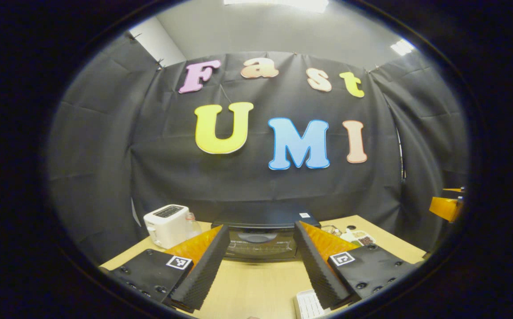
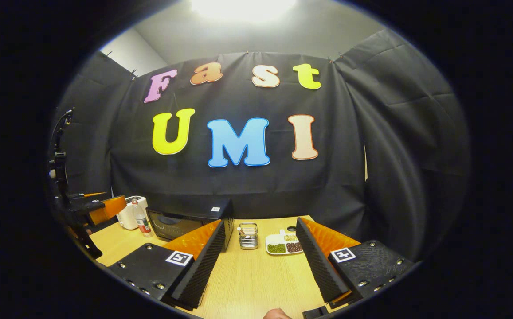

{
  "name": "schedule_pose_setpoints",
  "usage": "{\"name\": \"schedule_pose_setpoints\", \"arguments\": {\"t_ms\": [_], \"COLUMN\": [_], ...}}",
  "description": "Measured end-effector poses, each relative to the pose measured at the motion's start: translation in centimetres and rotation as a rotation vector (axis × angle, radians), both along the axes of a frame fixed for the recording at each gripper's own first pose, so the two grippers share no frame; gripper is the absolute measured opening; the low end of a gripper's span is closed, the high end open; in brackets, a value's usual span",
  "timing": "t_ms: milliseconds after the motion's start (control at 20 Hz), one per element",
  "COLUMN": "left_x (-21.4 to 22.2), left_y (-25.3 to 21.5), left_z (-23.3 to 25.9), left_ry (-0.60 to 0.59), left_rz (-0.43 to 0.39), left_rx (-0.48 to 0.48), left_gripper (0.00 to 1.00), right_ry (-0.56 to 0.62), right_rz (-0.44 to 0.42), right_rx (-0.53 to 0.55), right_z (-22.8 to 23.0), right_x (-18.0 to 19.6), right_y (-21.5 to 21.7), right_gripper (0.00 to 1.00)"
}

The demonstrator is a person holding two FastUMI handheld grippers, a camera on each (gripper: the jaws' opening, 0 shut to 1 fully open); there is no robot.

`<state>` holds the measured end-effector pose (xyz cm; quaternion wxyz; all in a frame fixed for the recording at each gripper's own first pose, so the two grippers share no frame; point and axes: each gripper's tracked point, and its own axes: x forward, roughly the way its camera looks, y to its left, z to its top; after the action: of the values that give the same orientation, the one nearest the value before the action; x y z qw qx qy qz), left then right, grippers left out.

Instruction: Open the electric oven with the left hand, put the food in, and close the electric oven.

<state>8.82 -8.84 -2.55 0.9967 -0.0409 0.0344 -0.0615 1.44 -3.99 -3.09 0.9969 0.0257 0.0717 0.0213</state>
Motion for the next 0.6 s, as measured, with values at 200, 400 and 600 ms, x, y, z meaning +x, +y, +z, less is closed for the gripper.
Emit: {"name": "schedule_pose_setpoints", "arguments": {"t_ms": [200, 400, 600], "left_x": [-5.0, -8.3, -10.1], "left_y": [1.5, 4.2, 6.3], "left_z": [1.8, 2.3, 1.9], "left_ry": [-0.032, -0.047, -0.036], "left_rz": [0.028, 0.051, 0.064], "left_rx": [0.012, 0.043, 0.014], "left_gripper": [1.0, 1.0, 1.0], "right_ry": [-0.025, -0.033, -0.057], "right_rz": [0.015, 0.018, 0.014], "right_rx": [0.012, 0.017, 0.036], "right_z": [1.1, 1.5, 2.2], "right_x": [-2.1, -3.4, -5.2], "right_y": [-0.4, 0.3, 1.7], "right_gripper": [0.97, 0.97, 0.97]}}
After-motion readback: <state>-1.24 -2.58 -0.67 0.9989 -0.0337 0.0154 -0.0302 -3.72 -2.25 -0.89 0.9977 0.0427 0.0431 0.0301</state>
